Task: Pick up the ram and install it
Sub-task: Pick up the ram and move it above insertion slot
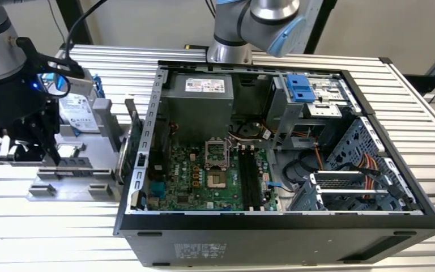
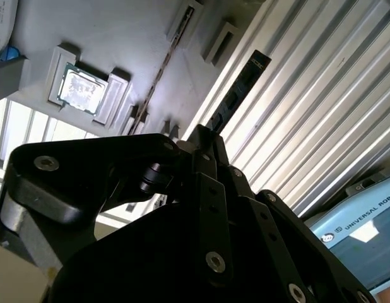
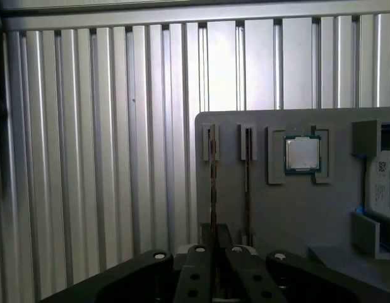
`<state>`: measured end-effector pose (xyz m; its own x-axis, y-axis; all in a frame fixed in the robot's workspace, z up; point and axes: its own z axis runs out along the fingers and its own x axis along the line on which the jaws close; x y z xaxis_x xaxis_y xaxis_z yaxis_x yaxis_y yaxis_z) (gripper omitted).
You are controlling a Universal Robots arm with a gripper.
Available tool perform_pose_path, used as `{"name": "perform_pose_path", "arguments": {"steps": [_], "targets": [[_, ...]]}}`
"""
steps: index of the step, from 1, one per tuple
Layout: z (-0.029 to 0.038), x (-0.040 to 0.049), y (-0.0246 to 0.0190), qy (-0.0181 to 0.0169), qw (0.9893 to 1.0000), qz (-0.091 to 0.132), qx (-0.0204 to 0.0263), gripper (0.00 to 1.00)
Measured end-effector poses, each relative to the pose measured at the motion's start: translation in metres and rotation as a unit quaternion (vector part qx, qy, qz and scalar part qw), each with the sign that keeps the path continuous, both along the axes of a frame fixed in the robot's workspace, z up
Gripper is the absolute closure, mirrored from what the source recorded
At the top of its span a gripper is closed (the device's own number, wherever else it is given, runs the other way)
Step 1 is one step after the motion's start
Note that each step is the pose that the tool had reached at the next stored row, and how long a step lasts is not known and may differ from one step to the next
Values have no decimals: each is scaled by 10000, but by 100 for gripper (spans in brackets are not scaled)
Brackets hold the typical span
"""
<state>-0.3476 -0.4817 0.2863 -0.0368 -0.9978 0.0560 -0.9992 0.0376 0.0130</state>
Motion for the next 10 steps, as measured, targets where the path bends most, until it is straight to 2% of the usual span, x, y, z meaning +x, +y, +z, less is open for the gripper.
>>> {"name": "perform_pose_path", "arguments": {"steps": [10], "targets": [[78, -2, 1, -1, 10000, -2, 0, 100]]}}
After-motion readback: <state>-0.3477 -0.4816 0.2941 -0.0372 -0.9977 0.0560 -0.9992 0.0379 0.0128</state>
